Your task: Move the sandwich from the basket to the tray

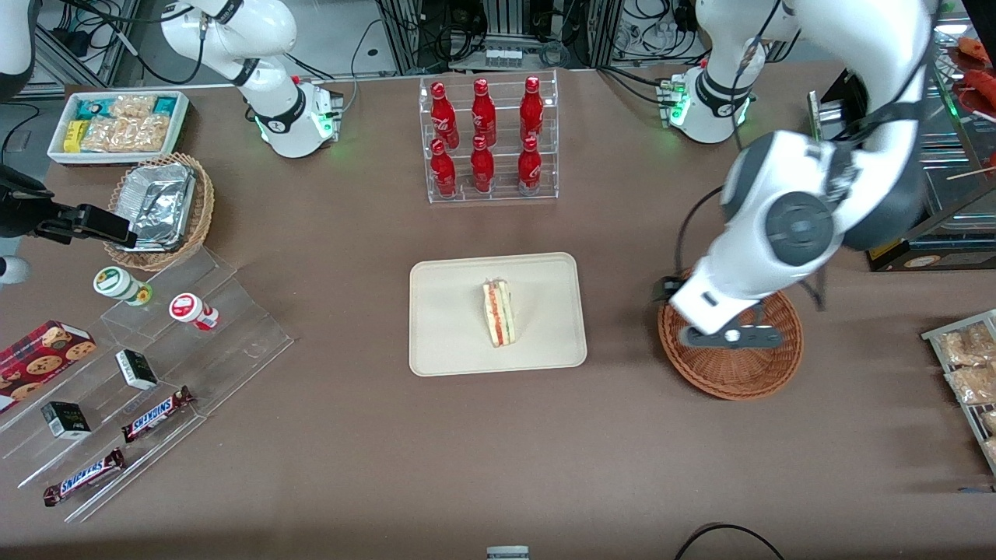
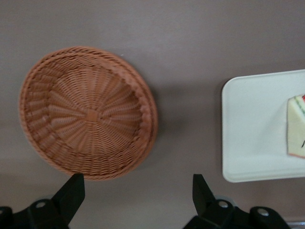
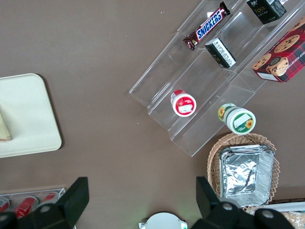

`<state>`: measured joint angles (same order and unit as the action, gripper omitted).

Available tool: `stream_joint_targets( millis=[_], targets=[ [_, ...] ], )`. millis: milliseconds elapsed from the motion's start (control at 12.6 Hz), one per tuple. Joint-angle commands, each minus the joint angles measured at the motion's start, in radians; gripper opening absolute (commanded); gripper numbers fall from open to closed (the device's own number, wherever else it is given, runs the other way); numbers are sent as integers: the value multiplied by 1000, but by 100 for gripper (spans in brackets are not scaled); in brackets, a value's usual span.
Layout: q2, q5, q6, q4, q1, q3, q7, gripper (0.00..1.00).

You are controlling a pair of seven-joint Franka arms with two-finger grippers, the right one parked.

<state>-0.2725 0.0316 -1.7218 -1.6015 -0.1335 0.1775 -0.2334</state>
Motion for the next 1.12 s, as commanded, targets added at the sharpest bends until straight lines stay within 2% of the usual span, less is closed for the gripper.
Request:
stream_joint_targets(
  millis=[0,159,398,717,1035],
  targets=[
    [122,-33,77,-81,90,8,158,100],
    [171,-33,145,-80,138,7,250,100],
    [213,-29,198,-51,164,5,264,100],
    [205,-13,283,58,173,3,267,100],
    [191,-15,286,83,172,-36,311,100]
  ],
)
